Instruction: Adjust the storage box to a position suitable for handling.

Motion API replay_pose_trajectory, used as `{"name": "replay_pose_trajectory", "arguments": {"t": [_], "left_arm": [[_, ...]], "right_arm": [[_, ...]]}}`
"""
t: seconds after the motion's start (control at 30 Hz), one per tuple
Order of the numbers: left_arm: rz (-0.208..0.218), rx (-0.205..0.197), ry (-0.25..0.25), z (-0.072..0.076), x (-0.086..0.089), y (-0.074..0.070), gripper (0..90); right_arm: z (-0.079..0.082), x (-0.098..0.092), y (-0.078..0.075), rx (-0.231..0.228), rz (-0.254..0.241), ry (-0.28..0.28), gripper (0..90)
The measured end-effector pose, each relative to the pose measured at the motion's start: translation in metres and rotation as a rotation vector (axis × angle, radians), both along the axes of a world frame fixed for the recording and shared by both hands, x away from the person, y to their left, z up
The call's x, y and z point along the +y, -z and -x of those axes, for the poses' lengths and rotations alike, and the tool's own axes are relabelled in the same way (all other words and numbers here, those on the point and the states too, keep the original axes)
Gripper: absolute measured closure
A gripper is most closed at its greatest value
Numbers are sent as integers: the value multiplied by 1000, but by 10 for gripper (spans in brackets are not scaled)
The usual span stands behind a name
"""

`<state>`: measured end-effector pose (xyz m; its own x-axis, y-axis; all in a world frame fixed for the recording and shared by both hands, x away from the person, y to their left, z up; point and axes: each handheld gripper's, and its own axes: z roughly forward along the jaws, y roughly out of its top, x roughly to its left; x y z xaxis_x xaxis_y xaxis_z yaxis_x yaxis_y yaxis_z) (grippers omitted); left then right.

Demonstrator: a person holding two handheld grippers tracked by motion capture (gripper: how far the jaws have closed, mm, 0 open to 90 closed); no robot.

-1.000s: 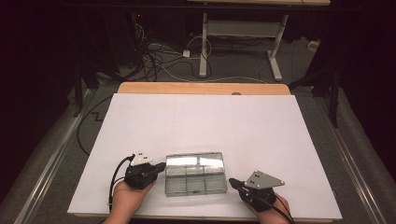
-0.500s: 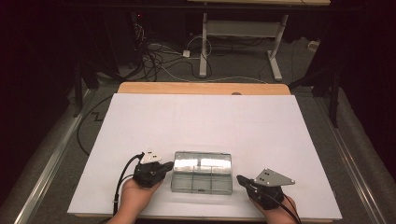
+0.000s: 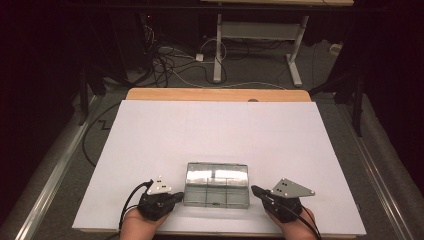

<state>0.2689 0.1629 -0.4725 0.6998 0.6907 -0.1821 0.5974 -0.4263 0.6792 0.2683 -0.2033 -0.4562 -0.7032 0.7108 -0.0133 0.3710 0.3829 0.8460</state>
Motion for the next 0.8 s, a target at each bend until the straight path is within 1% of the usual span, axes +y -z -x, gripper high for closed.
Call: {"name": "replay_pose_trajectory", "arguments": {"t": [0.1,0.13,0.2,0.27,0.3,0.4,0.47,0.5,0.53,0.57,0.67,0.73,0.8], "left_arm": [[-1,-9,12,4,-3,0,873],[-2,-11,17,5,-2,0,873],[10,-7,24,5,0,1,873],[23,-13,19,4,3,1,872],[29,-17,17,4,5,1,872],[60,-27,1,3,10,1,872],[76,-45,-6,3,12,1,873],[84,-54,-12,2,13,1,873],[88,-56,-18,2,13,1,873],[93,-59,-20,0,14,2,873],[97,-63,-20,-3,14,4,873],[95,-60,-23,-4,15,5,874],[102,-53,-21,-5,16,5,874]], "right_arm": [[-3,3,-4,-8,-29,-10,900],[-3,3,-4,-8,-29,-10,900],[-4,6,-5,-8,-39,-20,900],[-6,9,-5,-5,-46,-33,900],[-8,13,-6,-8,-47,-55,900],[-9,17,-6,-4,-53,-69,900],[-9,23,-7,-8,-65,-92,900],[-9,23,-7,-8,-65,-92,900],[-8,26,-7,-8,-68,-98,900],[-7,31,-8,-14,-71,-115,900],[-6,36,-9,-12,-78,-128,900],[-4,43,-10,-5,-87,-144,900],[-4,48,-10,-5,-88,-161,900]]}}
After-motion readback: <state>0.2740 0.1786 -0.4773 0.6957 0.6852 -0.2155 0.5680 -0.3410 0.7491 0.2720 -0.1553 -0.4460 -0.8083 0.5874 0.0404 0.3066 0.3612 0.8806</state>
